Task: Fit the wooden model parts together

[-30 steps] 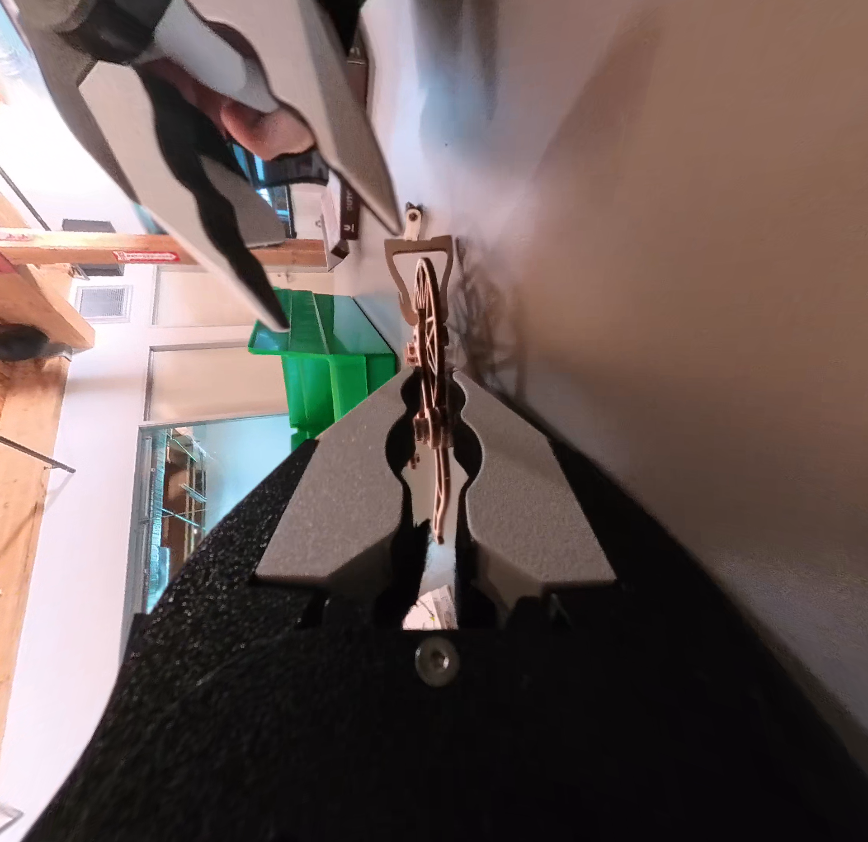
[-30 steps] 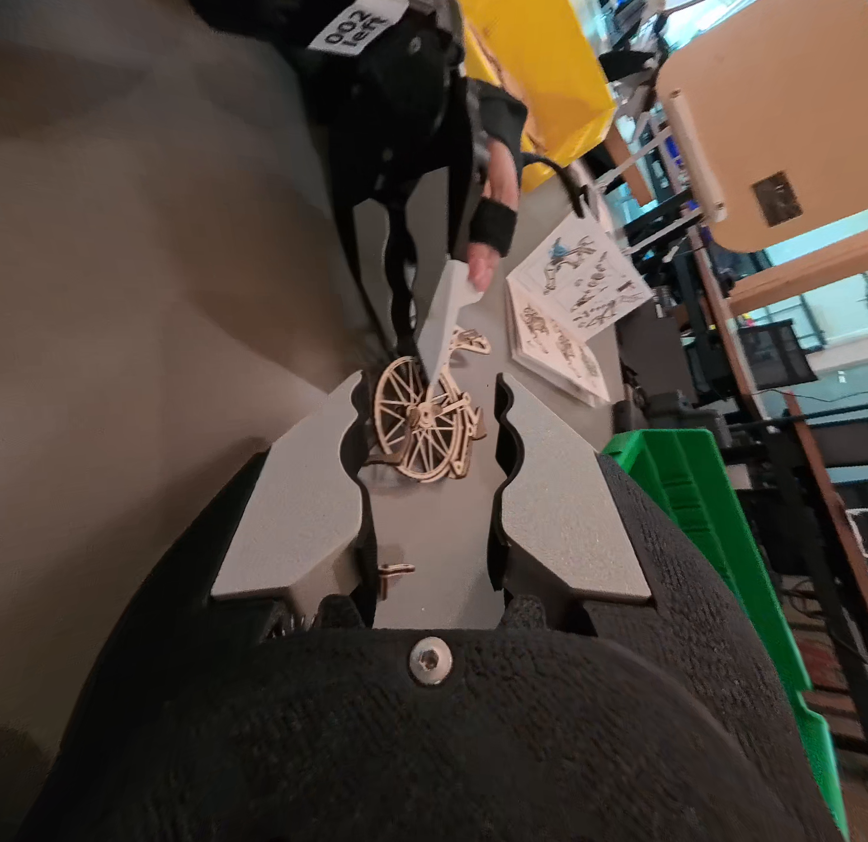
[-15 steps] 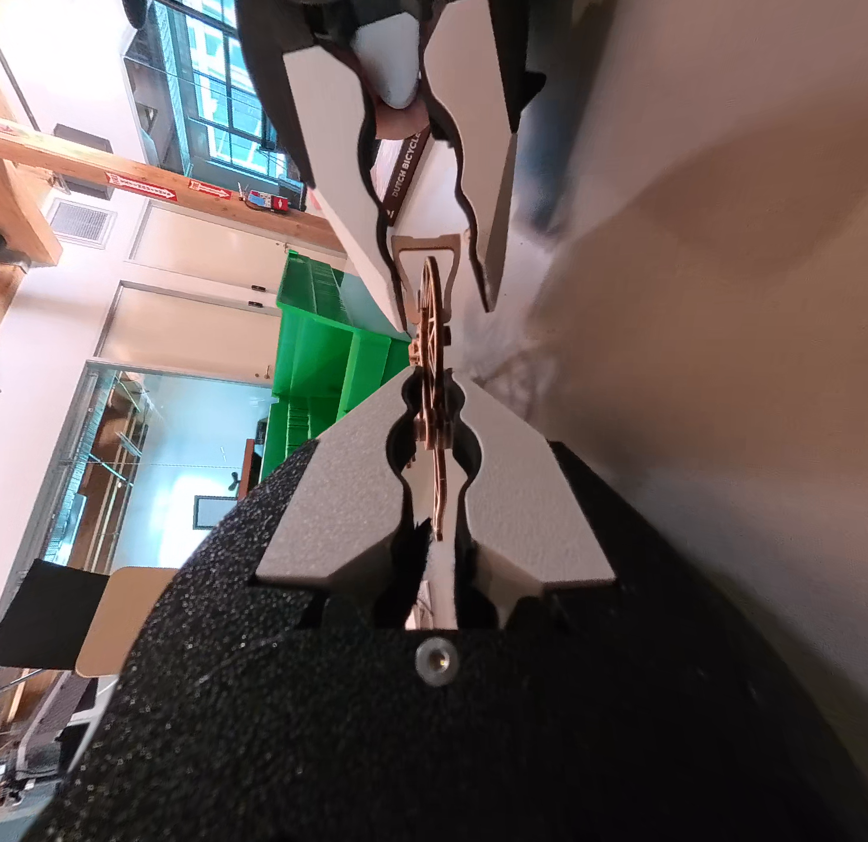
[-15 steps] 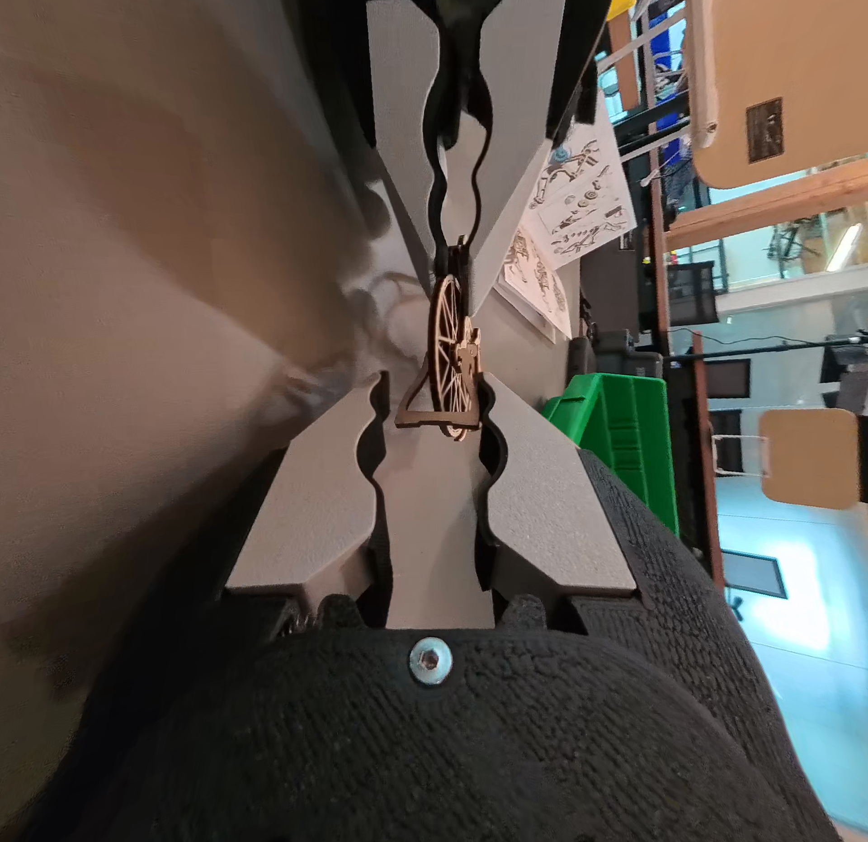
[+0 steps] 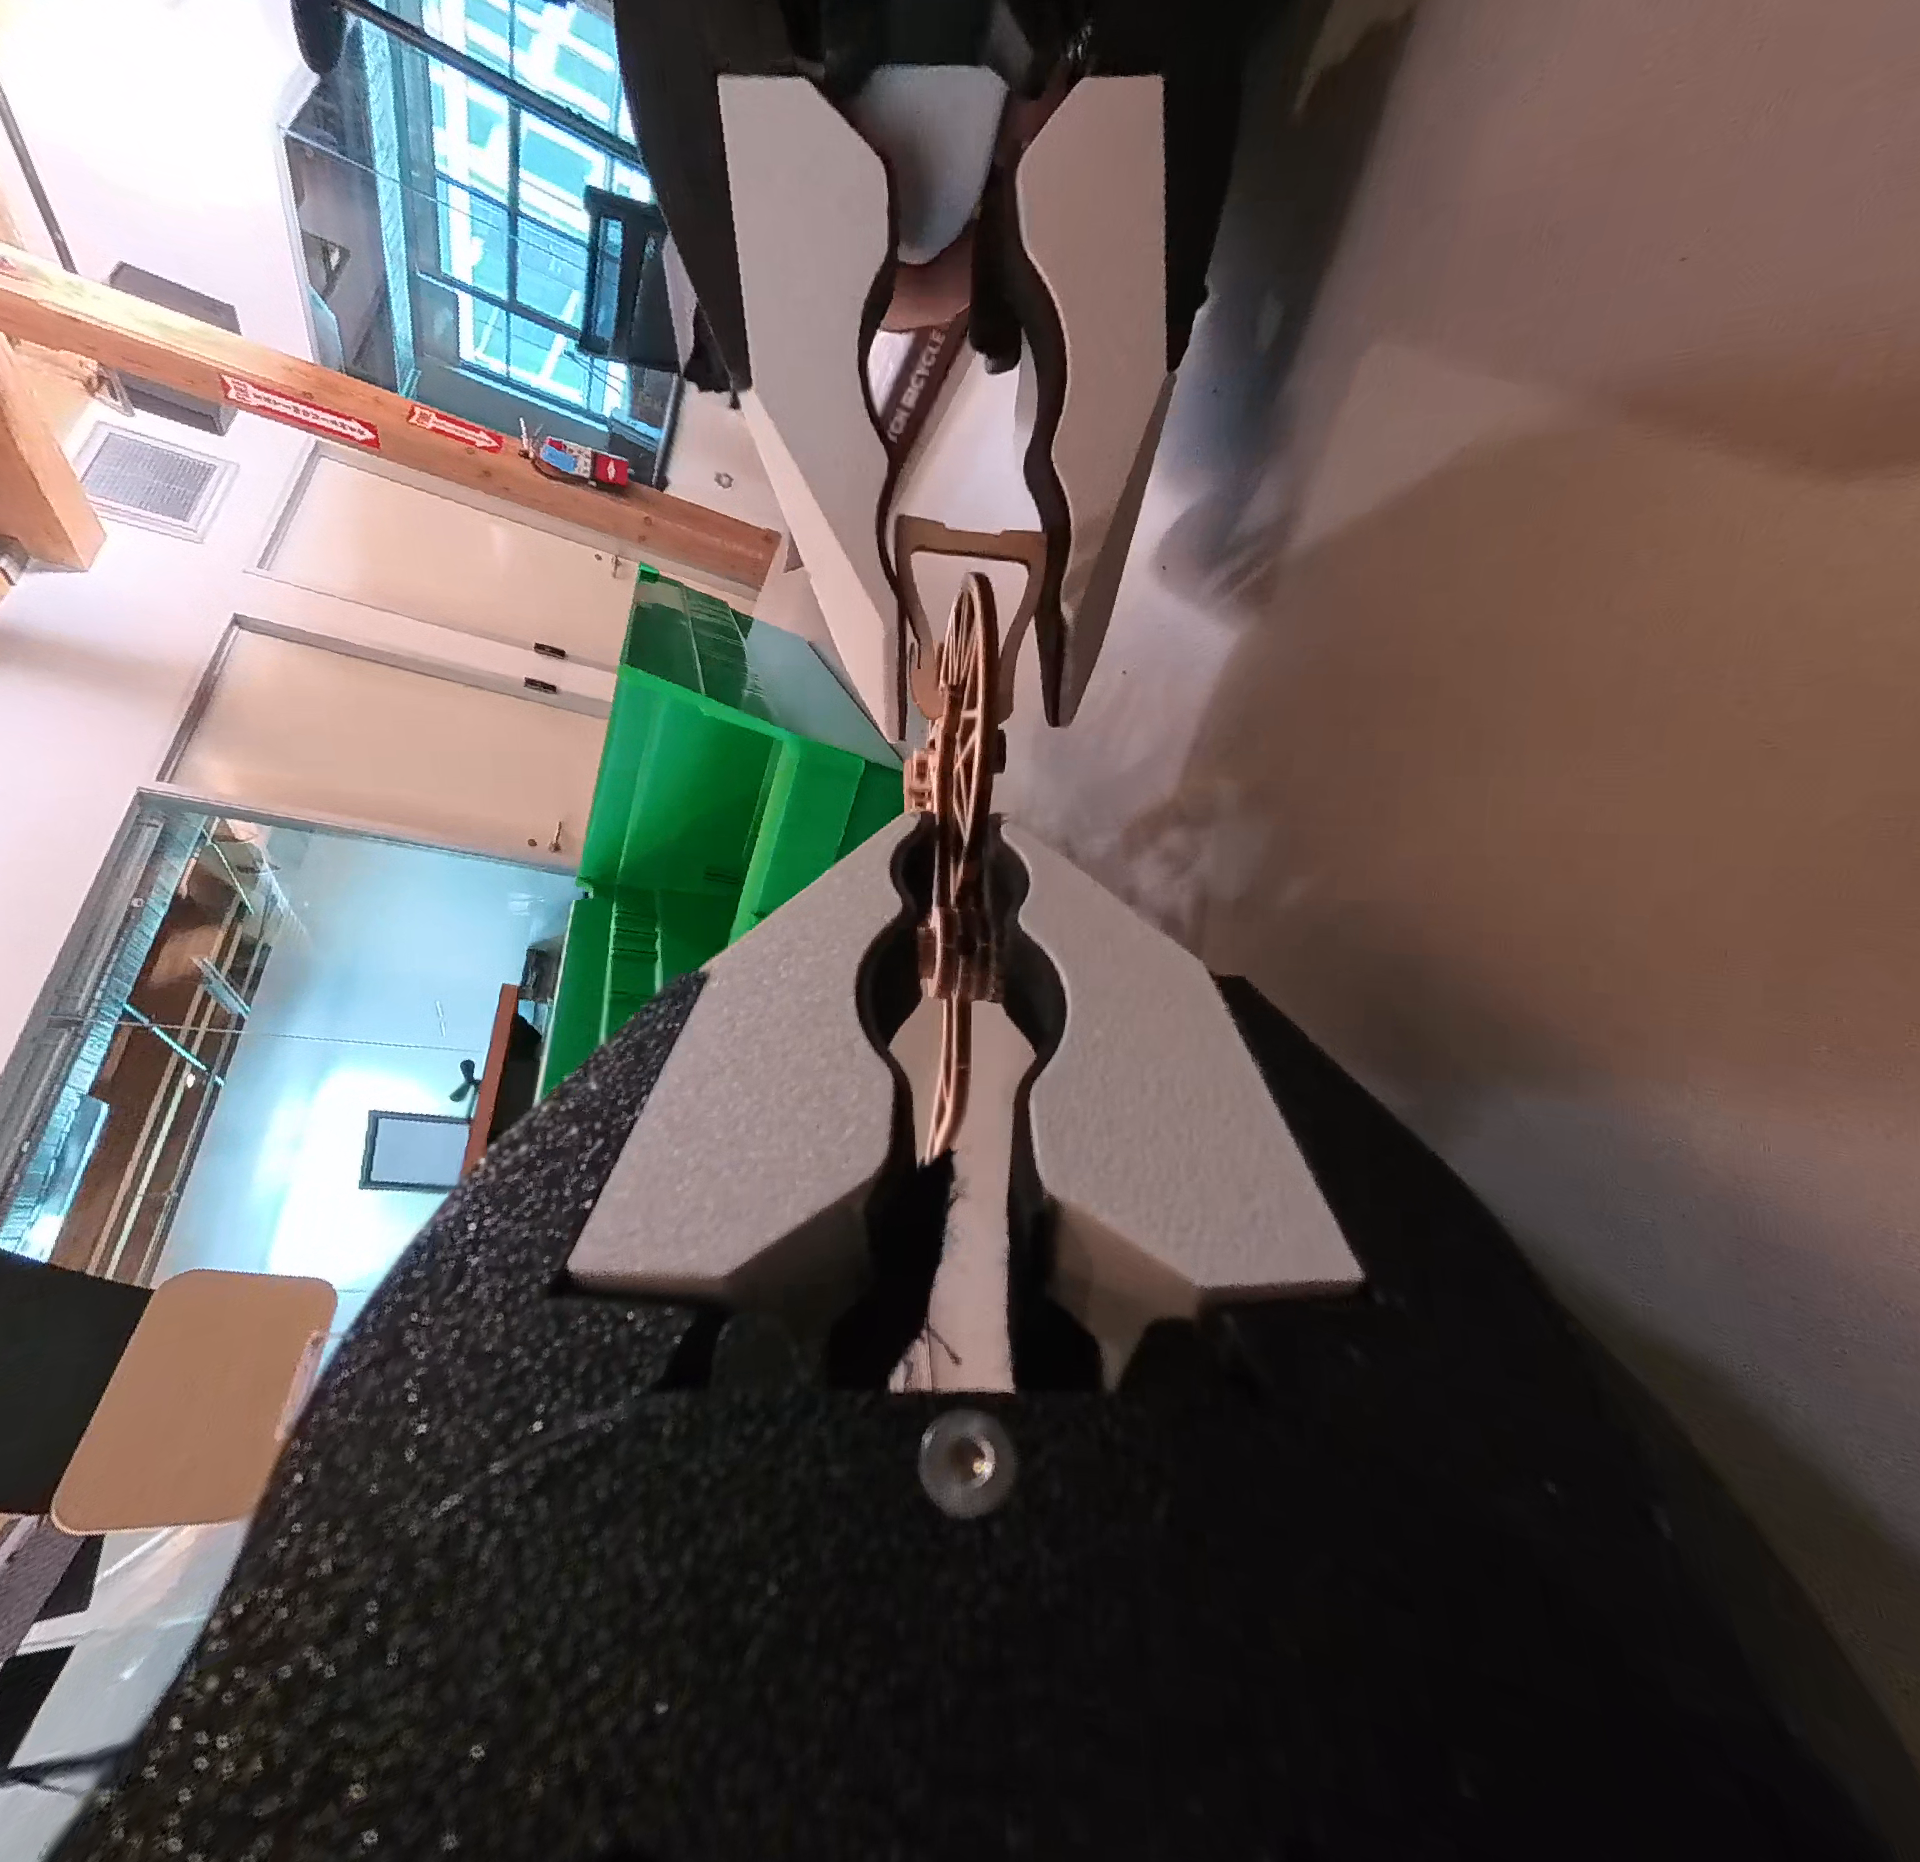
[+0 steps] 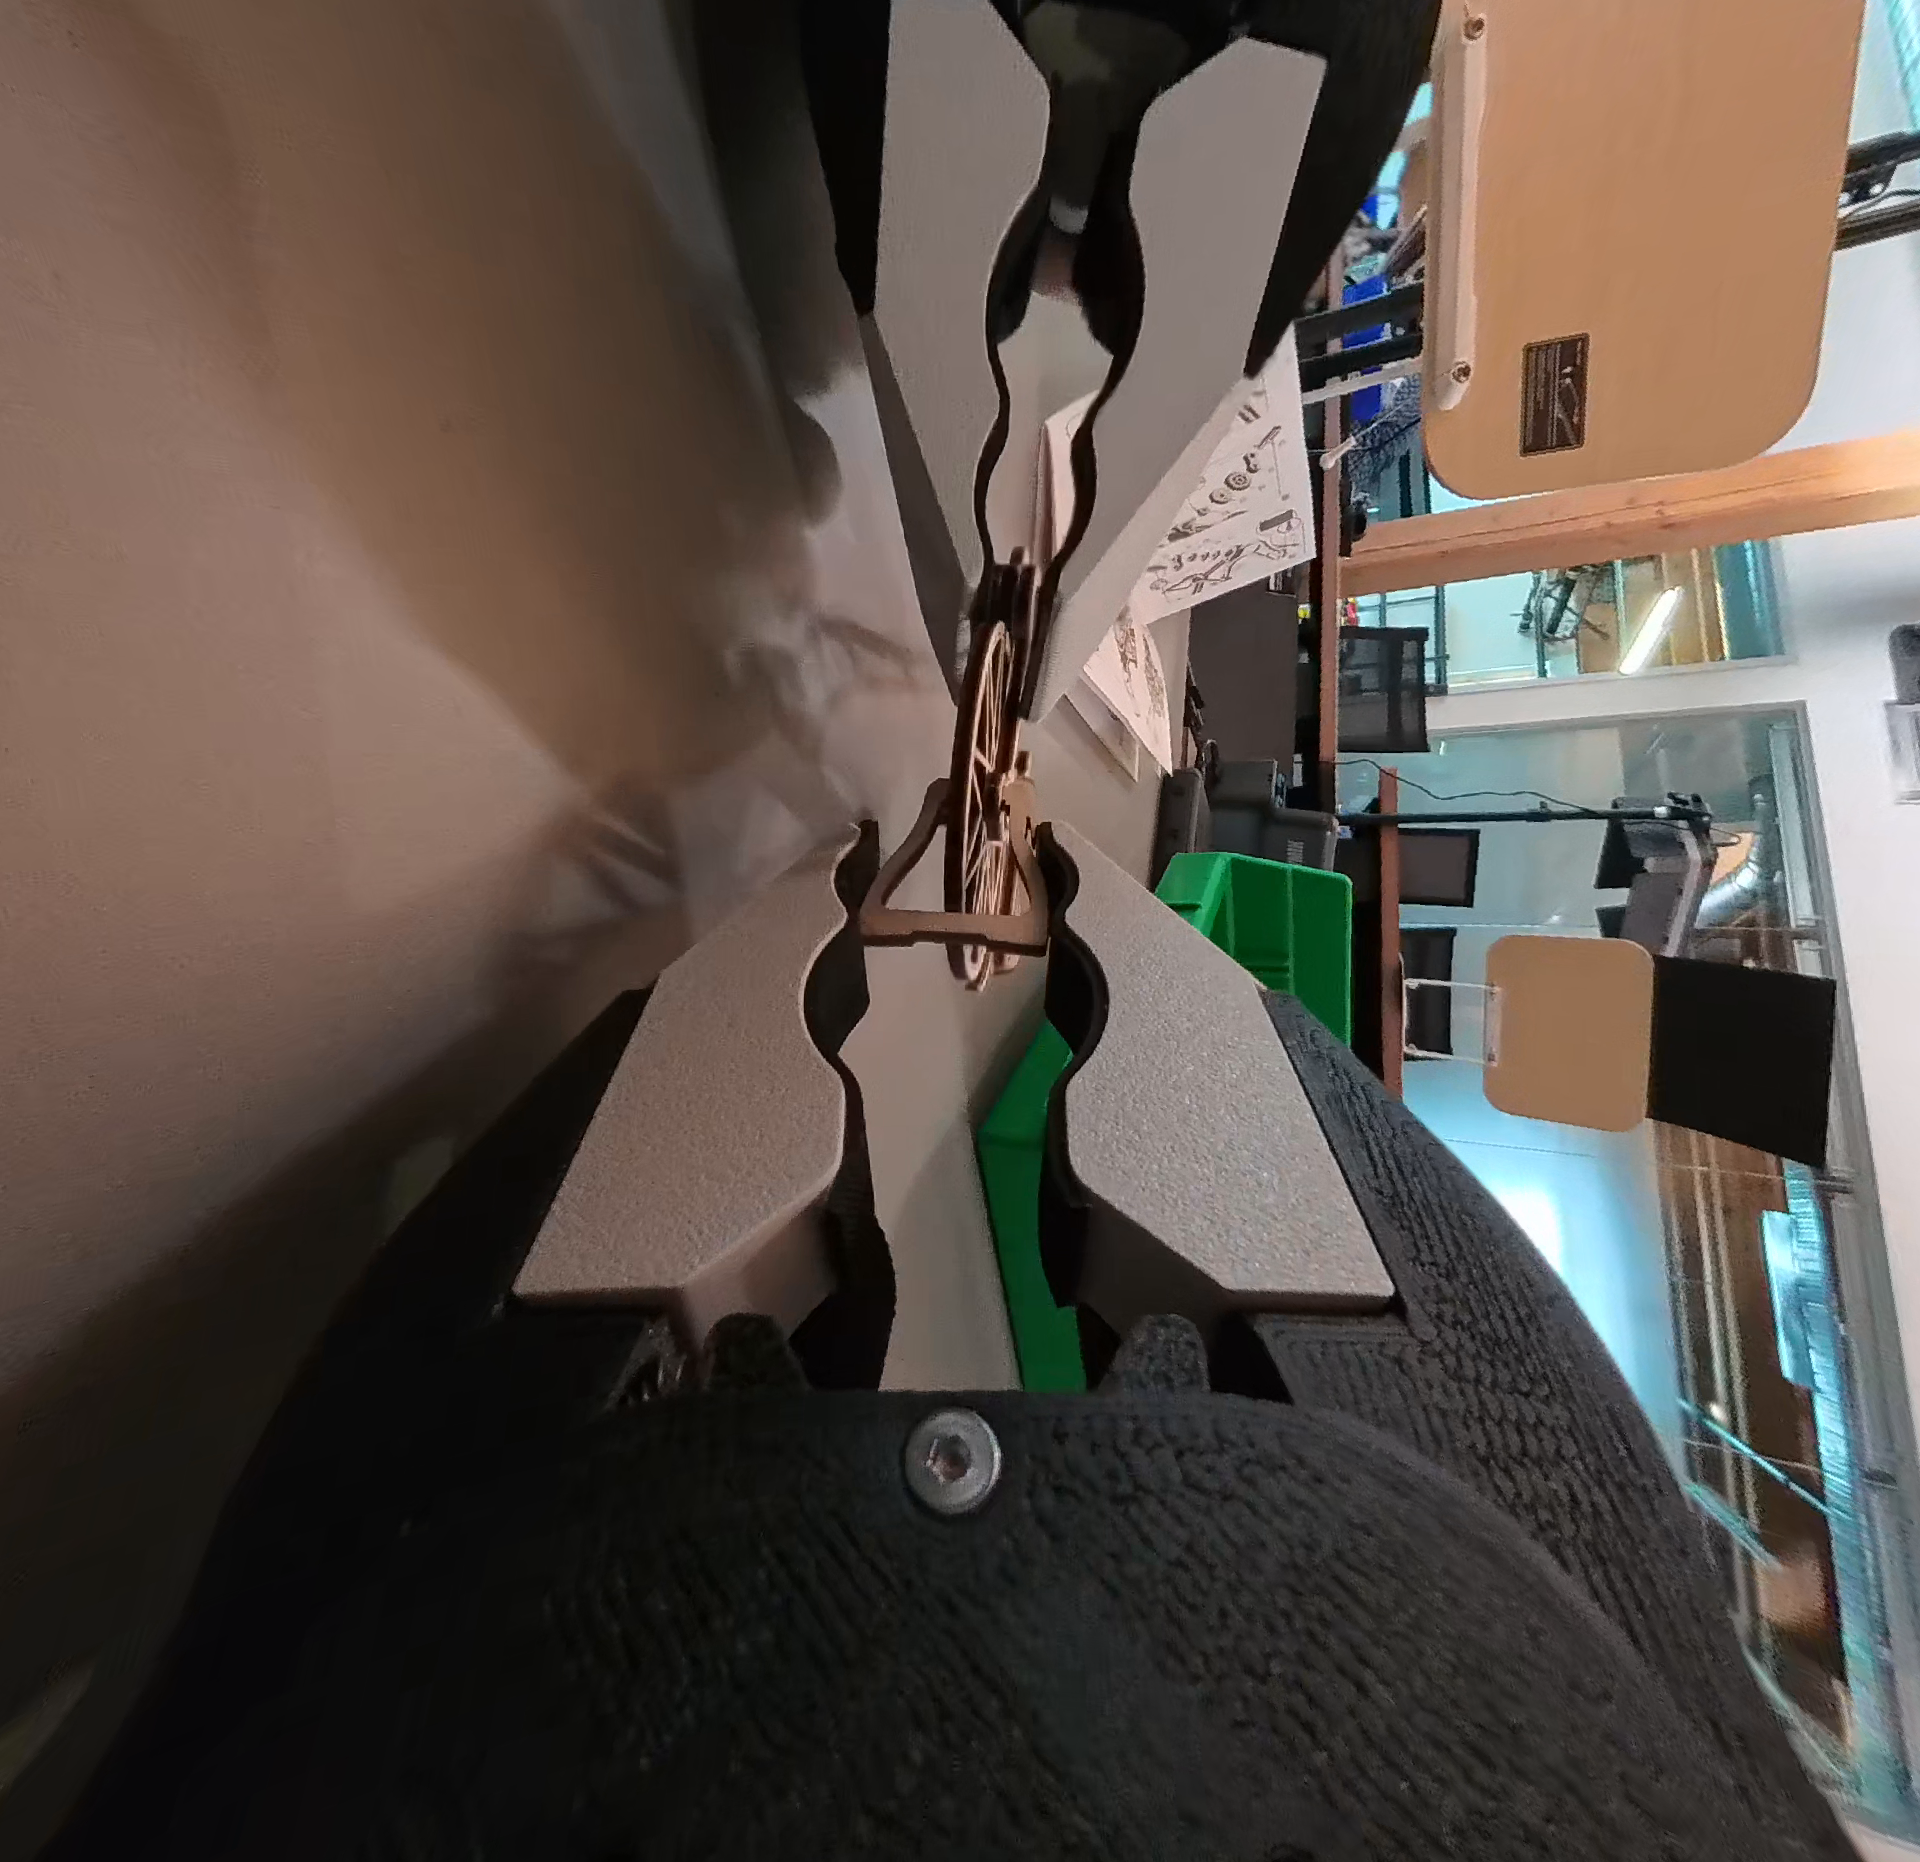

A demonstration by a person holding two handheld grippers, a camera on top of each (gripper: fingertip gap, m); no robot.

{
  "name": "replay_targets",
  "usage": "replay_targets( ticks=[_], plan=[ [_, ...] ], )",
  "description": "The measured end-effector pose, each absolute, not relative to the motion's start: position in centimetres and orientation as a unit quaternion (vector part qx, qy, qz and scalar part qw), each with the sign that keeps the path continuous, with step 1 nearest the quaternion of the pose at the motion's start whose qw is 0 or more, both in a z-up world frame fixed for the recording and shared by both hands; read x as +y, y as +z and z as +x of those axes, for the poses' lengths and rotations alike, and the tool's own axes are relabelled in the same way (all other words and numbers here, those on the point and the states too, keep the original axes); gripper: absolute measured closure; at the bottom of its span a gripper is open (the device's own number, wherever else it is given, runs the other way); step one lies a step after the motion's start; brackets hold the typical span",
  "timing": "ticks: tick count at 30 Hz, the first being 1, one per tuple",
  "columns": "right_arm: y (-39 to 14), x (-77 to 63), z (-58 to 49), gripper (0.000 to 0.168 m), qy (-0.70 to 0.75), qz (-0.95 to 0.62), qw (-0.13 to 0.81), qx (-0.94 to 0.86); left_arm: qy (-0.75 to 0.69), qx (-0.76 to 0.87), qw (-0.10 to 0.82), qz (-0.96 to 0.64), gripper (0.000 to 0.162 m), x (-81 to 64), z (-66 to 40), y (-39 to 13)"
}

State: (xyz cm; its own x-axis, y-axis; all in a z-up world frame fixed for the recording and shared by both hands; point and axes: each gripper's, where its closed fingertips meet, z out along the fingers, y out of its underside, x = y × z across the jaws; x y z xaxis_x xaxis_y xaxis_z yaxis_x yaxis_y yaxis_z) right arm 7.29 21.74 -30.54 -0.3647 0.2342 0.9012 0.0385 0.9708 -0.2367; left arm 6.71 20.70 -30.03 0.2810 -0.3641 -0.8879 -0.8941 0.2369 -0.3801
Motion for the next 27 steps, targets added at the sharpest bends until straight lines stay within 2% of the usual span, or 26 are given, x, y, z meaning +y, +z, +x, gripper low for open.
replay_targets(
  ticks=[1, 3, 5, 10, 14, 17, 27],
  plan=[
    [-30.5, 21.8, 7.3, 0.140, 0.092, -0.086, 0.557, -0.821, 0.232, 0.553, 0.569, -0.563, 0.152, 20.5, 6.9, -29.8],
    [-30.4, 21.8, 7.3, 0.140, 0.101, -0.095, 0.555, -0.821, 0.223, 0.554, 0.585, -0.548, 0.132, 20.1, 7.4, -29.2],
    [-30.4, 21.8, 7.3, 0.140, 0.112, -0.101, 0.551, -0.820, 0.215, 0.560, 0.588, -0.542, 0.121, 19.8, 7.8, -29.2],
    [-29.8, 21.0, 7.5, 0.140, 0.180, -0.125, 0.533, -0.817, 0.236, 0.572, 0.563, -0.548, 0.110, 20.3, 7.6, -30.1],
    [-29.0, 19.9, 7.8, 0.140, 0.271, -0.155, 0.501, -0.807, 0.213, 0.562, 0.570, -0.561, 0.115, 20.4, 7.9, -30.1],
    [-28.5, 19.4, 8.0, 0.140, 0.315, -0.168, 0.483, -0.800, 0.198, 0.557, 0.579, -0.562, 0.128, 20.2, 8.1, -29.7],
    [-28.7, 18.3, 8.3, 0.140, 0.357, -0.165, 0.446, -0.804, 0.187, 0.569, 0.590, -0.541, 0.146, 19.6, 8.9, -29.5]
  ],
)
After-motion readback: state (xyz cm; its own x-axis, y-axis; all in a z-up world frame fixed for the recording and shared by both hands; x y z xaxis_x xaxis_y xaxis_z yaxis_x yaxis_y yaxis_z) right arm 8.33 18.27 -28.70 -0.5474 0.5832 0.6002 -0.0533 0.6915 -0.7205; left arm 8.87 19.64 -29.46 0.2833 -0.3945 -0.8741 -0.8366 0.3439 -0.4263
